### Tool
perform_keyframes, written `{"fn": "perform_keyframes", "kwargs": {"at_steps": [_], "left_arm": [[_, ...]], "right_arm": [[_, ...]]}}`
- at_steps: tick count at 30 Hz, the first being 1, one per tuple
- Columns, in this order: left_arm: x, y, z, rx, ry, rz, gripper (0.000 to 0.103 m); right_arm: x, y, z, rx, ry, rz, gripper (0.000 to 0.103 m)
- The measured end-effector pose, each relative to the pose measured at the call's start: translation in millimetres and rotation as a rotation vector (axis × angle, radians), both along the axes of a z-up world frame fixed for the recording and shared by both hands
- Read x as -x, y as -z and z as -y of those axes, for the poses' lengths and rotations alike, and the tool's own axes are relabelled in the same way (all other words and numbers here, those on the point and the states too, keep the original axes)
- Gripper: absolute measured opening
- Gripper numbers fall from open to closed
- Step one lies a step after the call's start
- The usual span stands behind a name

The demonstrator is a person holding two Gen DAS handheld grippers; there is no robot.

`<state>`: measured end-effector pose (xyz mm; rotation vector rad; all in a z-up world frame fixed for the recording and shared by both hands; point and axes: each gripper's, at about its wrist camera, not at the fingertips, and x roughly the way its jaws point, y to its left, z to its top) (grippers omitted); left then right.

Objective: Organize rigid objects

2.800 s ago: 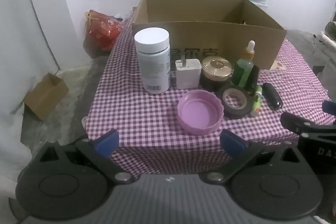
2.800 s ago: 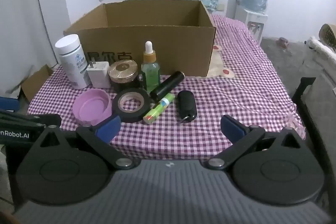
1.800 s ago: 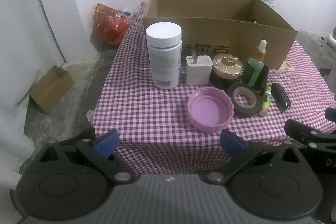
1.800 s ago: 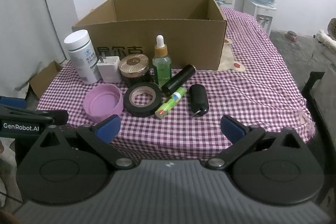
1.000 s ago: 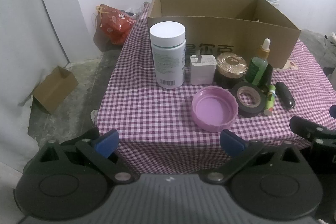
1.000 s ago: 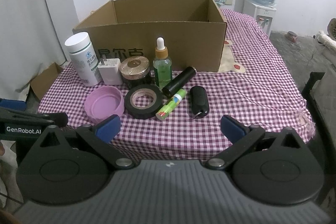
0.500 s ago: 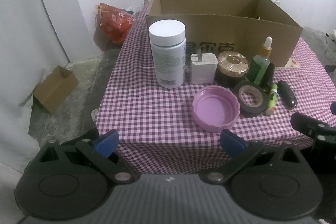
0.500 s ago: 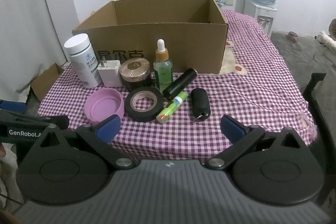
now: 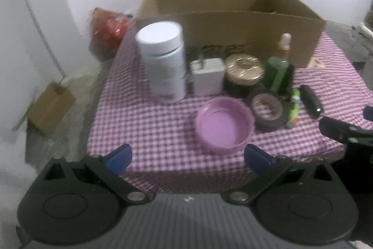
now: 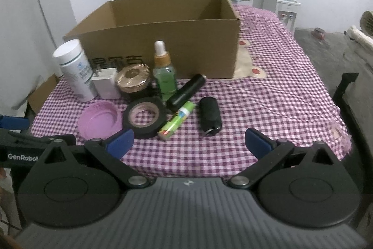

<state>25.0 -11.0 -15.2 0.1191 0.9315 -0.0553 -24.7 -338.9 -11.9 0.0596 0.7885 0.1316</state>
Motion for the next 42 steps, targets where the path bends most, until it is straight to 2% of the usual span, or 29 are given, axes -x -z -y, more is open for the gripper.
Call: {"fn": "perform_keyframes", "kwargs": {"at_steps": [4,7,11,14,16,18,19,21,23,26,28,32,36,39,42], "left_arm": [[-3,-8,16,0.048,0.106,0.047,0.103],[-3,-12,35,0.049,0.207,0.104,0.103],[-2,-10,59,0.062,0.339,0.136,0.101],[-5,-5,75,0.064,0.413,0.127,0.092],[-9,-4,84,0.056,0.443,0.11,0.08],[-12,0,89,0.058,0.456,0.092,0.075],[-14,2,92,0.063,0.461,0.082,0.07],[-19,4,97,0.071,0.473,0.067,0.064],[-24,6,101,0.068,0.484,0.055,0.058],[-28,10,108,0.047,0.504,0.047,0.054],[-30,13,113,0.041,0.518,0.035,0.046],[-36,18,119,0.046,0.544,0.014,0.044],[-41,21,128,0.053,0.569,0.005,0.044],[-45,25,136,0.056,0.592,-0.006,0.044],[-51,26,144,0.062,0.616,-0.013,0.045]], "right_arm": [[-2,2,20,-0.019,0.043,0.031,0.102],[-5,1,34,-0.01,0.066,0.064,0.102],[-15,0,52,-0.009,0.065,0.079,0.1],[-27,2,58,-0.026,0.031,0.065,0.092],[-37,5,58,-0.037,-0.006,0.041,0.086],[-45,10,51,-0.038,-0.036,0.017,0.075],[-52,14,49,-0.03,-0.056,0.0,0.072],[-60,21,45,-0.021,-0.082,-0.023,0.06],[-70,28,42,-0.02,-0.116,-0.054,0.052],[-79,38,41,-0.032,-0.147,-0.092,0.044],[-84,44,45,-0.054,-0.156,-0.116,0.04],[-86,51,59,-0.087,-0.146,-0.138,0.03],[-86,54,78,-0.096,-0.101,-0.146,0.029],[-88,56,94,-0.155,-0.072,-0.163,0.031],[-91,54,112,-0.261,-0.056,-0.169,0.031]]}}
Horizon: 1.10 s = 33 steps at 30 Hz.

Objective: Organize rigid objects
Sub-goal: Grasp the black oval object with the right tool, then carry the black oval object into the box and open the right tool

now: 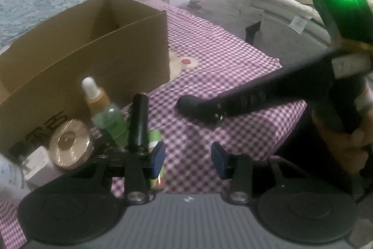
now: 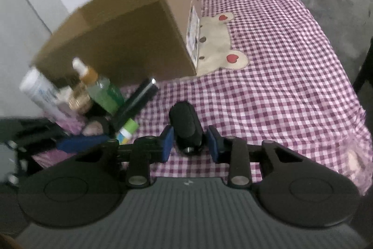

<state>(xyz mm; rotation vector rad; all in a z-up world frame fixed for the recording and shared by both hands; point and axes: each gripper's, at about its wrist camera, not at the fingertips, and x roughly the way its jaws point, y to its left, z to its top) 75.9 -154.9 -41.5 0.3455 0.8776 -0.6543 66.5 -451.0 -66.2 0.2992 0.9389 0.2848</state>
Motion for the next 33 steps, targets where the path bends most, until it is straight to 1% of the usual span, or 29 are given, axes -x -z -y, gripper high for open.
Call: {"fn": "perform_keyframes", "kwargs": {"at_steps": [3,6,11,16,19,21,24,26,27,33], "left_arm": [[-7,2,7,0.013,0.016,-0.021,0.045],[-14,4,13,0.034,0.025,-0.059,0.045],[-28,13,22,0.058,0.02,-0.128,0.045],[-39,18,21,0.067,0.005,-0.178,0.045],[-42,18,21,0.072,-0.004,-0.181,0.045],[-43,18,22,0.068,-0.008,-0.176,0.045],[-44,20,24,0.055,-0.015,-0.161,0.045],[-43,19,25,0.043,-0.026,-0.142,0.039],[-43,20,26,0.032,-0.032,-0.131,0.035],[-38,19,26,0.027,-0.031,-0.101,0.03]], "right_arm": [[-7,-1,16,-0.069,0.029,-0.012,0.031],[-16,6,28,-0.14,0.043,-0.05,0.031],[-22,17,28,-0.238,0.038,-0.095,0.031],[-23,24,32,-0.339,0.02,-0.14,0.025],[-24,26,32,-0.378,0.01,-0.153,0.022],[-26,28,30,-0.37,0.011,-0.159,0.018],[-29,29,30,-0.378,0.013,-0.16,0.016],[-30,31,28,-0.384,0.013,-0.16,0.015],[-30,32,26,-0.393,0.008,-0.164,0.015],[-27,34,23,-0.405,0.027,-0.155,0.015]]}}
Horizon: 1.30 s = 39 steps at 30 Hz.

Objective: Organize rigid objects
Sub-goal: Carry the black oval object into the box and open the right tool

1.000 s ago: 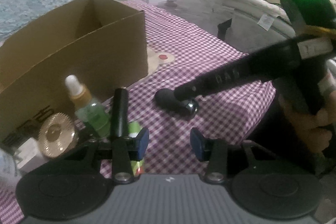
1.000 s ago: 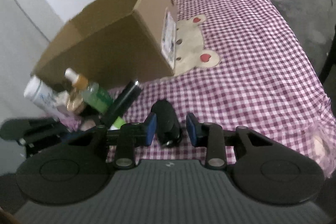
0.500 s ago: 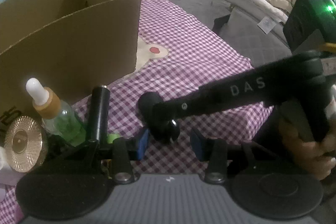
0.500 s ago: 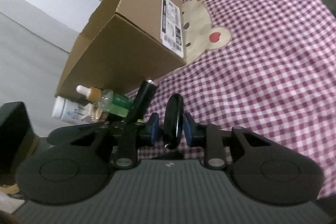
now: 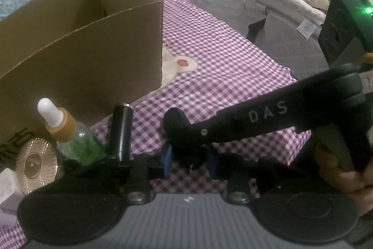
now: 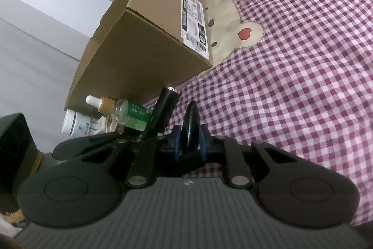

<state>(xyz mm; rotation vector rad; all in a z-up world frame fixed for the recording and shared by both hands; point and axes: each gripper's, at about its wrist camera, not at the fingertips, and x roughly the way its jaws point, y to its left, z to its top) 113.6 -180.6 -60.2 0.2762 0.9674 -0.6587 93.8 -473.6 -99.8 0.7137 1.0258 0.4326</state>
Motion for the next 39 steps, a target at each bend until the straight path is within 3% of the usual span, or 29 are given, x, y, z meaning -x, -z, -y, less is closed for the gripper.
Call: {"fn": "perform_keyframes", "kwargs": {"at_steps": [7,16,20,25,30,34,36,39], "left_arm": [[21,-30,-8,0.031,-0.005,0.076,0.029],[34,-129,-55,0.019,-0.117,0.29,0.03],[4,-159,-90,-0.005,-0.186,0.295,0.03],[-72,-162,-126,-0.051,-0.259,0.165,0.03],[-146,-131,-145,-0.124,-0.318,0.048,0.03],[-192,-104,-160,-0.134,-0.357,-0.047,0.03],[-202,-97,-169,-0.146,-0.371,-0.067,0.029],[-208,-88,-161,-0.223,-0.371,-0.024,0.03]], "right_arm": [[16,-29,-8,0.028,0.008,0.049,0.015],[10,-132,-56,0.041,-0.103,0.278,0.015],[-26,-166,-98,0.034,-0.197,0.339,0.015],[-108,-163,-152,-0.004,-0.285,0.199,0.015],[-191,-127,-201,-0.009,-0.294,0.002,0.015],[-236,-103,-229,-0.012,-0.261,-0.119,0.015],[-248,-90,-236,-0.007,-0.245,-0.154,0.015],[-263,-73,-243,-0.034,-0.212,-0.194,0.017]]}}
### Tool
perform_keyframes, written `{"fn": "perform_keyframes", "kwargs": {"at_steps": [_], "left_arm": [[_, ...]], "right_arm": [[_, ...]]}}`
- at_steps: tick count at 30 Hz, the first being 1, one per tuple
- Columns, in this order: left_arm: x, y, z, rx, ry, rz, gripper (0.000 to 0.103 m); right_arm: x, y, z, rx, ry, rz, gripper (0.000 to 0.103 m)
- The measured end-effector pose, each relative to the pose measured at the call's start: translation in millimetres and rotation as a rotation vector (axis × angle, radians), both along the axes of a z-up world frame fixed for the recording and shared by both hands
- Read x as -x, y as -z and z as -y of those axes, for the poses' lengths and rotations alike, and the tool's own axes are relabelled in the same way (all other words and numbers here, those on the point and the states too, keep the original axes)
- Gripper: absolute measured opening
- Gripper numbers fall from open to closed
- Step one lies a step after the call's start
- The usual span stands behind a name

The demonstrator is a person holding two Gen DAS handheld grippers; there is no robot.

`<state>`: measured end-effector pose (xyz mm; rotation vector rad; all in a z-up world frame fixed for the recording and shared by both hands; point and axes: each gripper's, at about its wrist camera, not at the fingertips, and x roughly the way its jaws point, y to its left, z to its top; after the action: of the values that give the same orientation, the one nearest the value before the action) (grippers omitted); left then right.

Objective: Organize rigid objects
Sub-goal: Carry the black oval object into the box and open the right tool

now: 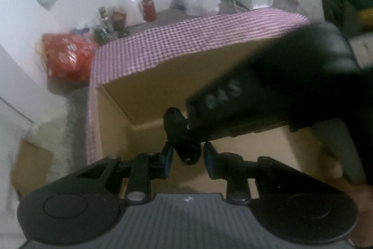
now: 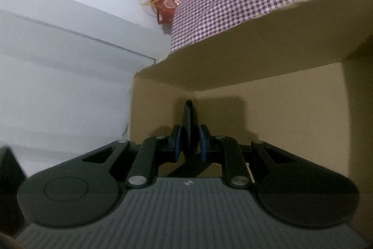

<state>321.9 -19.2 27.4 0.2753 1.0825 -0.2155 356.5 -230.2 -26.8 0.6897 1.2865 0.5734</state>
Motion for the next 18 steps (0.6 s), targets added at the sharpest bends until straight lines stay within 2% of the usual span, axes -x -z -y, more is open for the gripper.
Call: {"fn": "perform_keyframes", "kwargs": {"at_steps": [4,7,9,12,14,16,18], "left_arm": [[1,9,12,-0.13,0.013,0.072,0.031],[3,9,15,-0.167,0.004,0.108,0.032],[7,4,15,-0.156,-0.006,0.118,0.035],[18,-8,17,-0.122,-0.012,0.14,0.038],[23,-16,16,-0.093,-0.01,0.161,0.042],[28,-28,13,-0.057,-0.01,0.185,0.05],[37,-42,7,-0.021,-0.005,0.222,0.051]], "right_arm": [[-15,18,-8,-0.034,0.045,-0.047,0.017],[-16,26,-10,-0.044,0.057,-0.064,0.022],[-16,31,-11,-0.055,0.067,-0.079,0.026],[-9,31,-3,-0.066,0.074,-0.066,0.027],[-1,23,8,-0.08,0.082,-0.052,0.028],[5,12,18,-0.099,0.097,-0.031,0.028],[17,-3,31,-0.125,0.105,-0.001,0.028]]}}
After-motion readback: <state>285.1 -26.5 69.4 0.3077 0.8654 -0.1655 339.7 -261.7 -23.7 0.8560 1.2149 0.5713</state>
